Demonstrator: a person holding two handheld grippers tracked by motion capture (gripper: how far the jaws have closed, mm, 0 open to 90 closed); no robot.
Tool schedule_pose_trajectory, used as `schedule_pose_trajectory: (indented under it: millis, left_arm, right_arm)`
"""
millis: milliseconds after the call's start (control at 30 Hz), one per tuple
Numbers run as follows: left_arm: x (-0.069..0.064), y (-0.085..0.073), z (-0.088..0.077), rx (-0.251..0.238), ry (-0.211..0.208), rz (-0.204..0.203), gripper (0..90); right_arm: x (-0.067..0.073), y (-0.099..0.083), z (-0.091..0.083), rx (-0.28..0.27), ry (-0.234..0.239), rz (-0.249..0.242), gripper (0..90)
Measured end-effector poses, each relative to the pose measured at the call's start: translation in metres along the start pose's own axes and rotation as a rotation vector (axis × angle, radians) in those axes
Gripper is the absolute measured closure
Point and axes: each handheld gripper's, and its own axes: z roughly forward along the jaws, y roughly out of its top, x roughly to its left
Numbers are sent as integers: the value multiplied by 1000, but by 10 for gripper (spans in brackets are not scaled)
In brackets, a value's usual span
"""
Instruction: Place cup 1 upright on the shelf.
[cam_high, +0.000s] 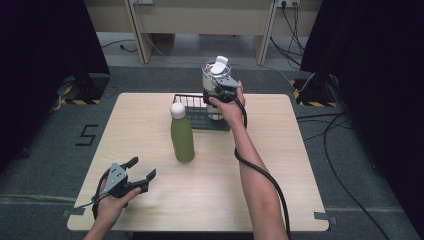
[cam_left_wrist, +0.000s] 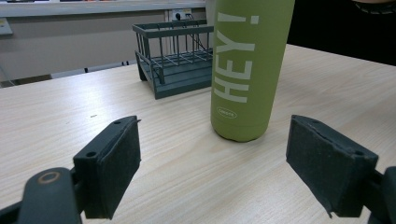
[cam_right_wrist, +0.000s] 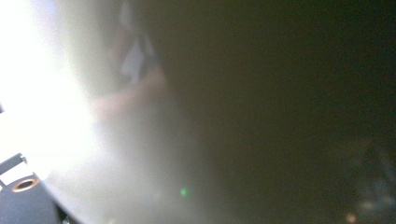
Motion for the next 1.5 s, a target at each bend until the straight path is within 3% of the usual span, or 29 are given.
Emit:
schedule_pose_trajectory:
  millis: [733, 1000, 1133, 1500]
  left_arm:
    - [-1, 0, 0, 1, -4, 2, 171]
    - [-2, 0, 0, 1, -6, 5, 171]
    - [-2, 0, 0, 0, -8, 6, 171]
    - [-3, 0, 1, 2, -9, 10, 171]
  right_arm:
    - [0, -9, -3, -36, -8, 21, 99]
    - [2, -11, -5, -42, -10, 6, 91]
    - [3, -10, -8, -44, -27, -30, 46]
    - [2, -6, -21, -52, 15, -41, 29]
